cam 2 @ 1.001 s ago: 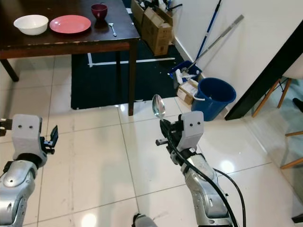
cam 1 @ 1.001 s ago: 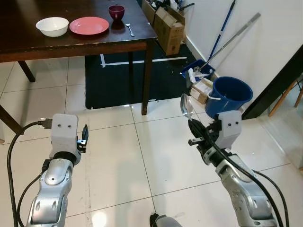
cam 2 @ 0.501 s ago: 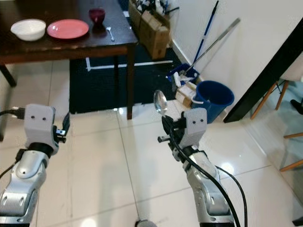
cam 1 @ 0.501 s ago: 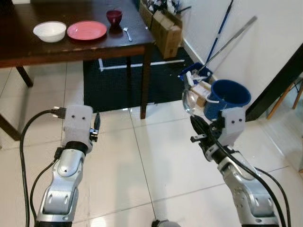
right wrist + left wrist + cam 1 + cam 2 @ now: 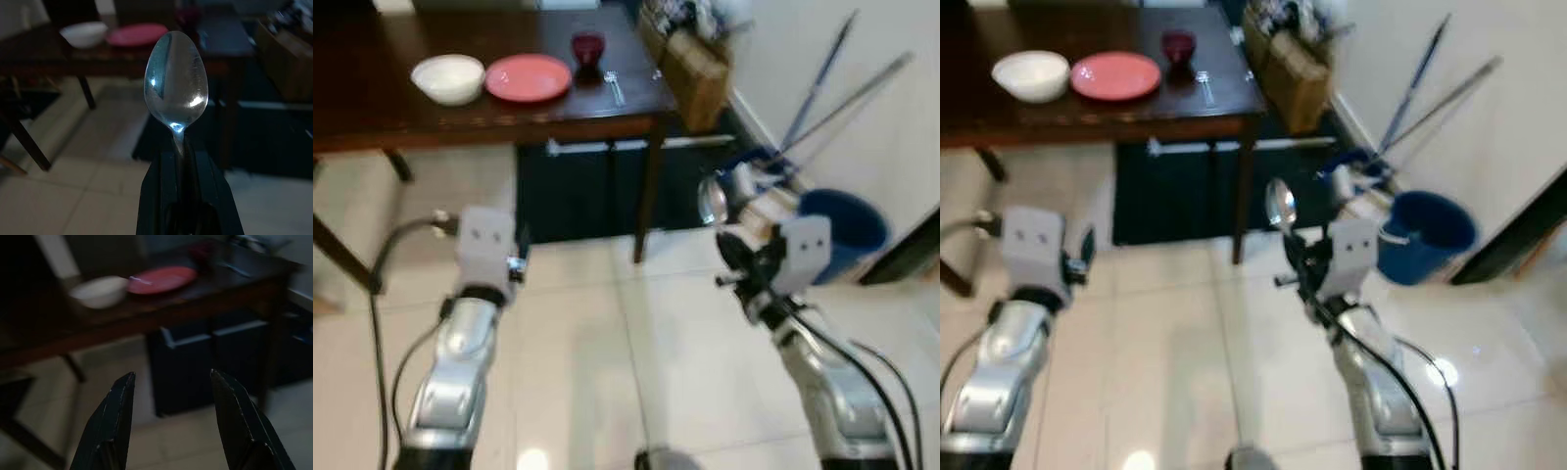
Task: Setting the table
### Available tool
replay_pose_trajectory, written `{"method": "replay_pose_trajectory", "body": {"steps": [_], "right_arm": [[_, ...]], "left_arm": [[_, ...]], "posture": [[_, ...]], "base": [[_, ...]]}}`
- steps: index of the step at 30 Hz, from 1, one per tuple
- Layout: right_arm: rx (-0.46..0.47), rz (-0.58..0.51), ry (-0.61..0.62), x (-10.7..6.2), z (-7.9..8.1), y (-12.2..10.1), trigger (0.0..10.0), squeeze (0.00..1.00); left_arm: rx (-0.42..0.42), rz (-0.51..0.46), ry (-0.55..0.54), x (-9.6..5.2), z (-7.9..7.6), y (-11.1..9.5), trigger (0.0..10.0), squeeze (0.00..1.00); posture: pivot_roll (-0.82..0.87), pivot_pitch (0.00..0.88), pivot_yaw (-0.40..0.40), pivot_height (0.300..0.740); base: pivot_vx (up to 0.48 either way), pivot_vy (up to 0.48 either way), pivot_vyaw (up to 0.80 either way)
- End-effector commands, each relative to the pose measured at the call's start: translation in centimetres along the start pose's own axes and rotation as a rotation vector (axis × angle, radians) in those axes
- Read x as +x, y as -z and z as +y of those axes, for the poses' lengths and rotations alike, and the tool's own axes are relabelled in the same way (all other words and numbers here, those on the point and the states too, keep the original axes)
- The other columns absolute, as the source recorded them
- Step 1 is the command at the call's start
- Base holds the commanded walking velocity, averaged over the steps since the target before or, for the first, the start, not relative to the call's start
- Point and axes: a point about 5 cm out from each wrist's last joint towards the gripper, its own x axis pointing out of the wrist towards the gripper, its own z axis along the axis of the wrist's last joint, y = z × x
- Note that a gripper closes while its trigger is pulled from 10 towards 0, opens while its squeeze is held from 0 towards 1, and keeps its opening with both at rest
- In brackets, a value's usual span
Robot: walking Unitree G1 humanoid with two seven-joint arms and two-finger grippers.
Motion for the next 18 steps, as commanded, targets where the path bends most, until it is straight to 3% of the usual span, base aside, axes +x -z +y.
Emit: {"method": "replay_pose_trajectory", "body": {"steps": [1, 7, 18], "right_arm": [[0.029, -0.010, 0.004, -0.2, 0.2, 0.2, 10.0, 0.00], [0.111, -0.071, 0.057, -0.1, -0.6, -0.7, 10.0, 0.00], [0.156, -0.126, 0.195, -0.2, -2.5, -1.4, 10.0, 0.00]], "left_arm": [[0.018, 0.030, -0.014, -0.2, 0.4, 0.8, 10.0, 0.00], [0.021, 0.012, 0.002, 0.2, 0.1, 0.5, 10.0, 0.00], [0.041, -0.033, 0.051, 1.2, -0.6, -0.4, 10.0, 0.00]], "posture": [[-0.13, 0.029, 0.029, 0.740], [-0.13, 0.025, 0.046, 0.740], [-0.14, 0.018, 0.064, 0.740]], "base": [[0.424, 0.000, 0.00], [0.424, 0.000, 0.00], [0.416, 0.000, 0.00]]}}
